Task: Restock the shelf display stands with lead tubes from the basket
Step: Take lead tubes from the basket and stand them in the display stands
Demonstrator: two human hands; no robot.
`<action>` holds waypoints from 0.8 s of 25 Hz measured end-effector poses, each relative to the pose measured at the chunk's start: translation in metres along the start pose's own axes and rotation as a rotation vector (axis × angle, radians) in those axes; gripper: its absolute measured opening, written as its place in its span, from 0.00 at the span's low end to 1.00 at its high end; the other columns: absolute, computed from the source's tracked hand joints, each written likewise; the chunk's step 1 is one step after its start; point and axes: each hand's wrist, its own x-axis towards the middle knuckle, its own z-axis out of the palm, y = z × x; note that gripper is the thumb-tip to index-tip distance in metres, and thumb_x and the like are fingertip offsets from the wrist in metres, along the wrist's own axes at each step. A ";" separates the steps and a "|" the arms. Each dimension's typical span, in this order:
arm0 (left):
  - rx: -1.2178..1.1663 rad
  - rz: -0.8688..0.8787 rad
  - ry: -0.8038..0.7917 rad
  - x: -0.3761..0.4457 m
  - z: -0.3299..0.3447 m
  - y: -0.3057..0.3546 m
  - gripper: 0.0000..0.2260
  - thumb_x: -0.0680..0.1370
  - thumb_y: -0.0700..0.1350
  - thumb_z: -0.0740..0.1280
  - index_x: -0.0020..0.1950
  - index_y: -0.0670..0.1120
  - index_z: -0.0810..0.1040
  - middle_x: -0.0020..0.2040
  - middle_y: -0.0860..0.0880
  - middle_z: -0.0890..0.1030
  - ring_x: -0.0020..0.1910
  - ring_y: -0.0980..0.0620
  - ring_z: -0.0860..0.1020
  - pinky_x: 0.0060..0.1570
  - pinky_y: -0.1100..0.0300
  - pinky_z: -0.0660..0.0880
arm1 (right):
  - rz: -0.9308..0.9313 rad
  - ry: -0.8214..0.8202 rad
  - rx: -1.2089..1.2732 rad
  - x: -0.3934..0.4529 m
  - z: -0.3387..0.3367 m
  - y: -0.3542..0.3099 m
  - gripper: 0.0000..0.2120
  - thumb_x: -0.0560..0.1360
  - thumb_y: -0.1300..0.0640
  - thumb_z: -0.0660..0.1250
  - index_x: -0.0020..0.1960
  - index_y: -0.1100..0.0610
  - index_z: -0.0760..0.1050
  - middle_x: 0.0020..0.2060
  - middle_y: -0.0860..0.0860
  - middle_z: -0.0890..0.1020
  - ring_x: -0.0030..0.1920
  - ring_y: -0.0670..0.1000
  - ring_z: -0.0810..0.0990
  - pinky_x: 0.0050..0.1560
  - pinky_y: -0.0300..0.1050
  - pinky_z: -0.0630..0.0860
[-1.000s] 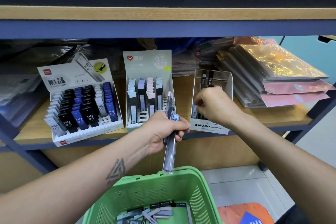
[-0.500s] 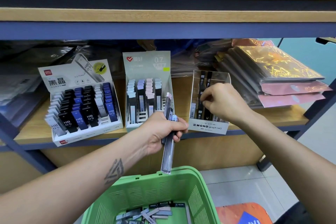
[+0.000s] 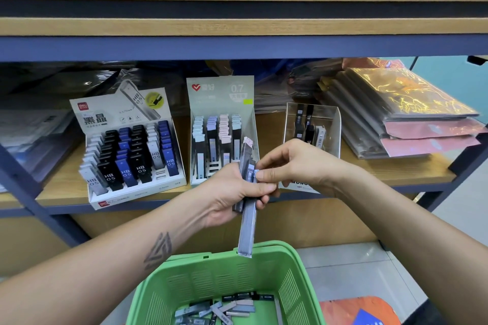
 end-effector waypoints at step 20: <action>0.095 -0.040 0.127 -0.035 -0.025 0.003 0.05 0.80 0.34 0.67 0.51 0.42 0.73 0.34 0.44 0.76 0.29 0.52 0.73 0.27 0.62 0.74 | -0.143 0.230 -0.242 0.018 0.028 -0.017 0.13 0.70 0.42 0.77 0.42 0.51 0.85 0.55 0.46 0.77 0.56 0.43 0.76 0.54 0.39 0.71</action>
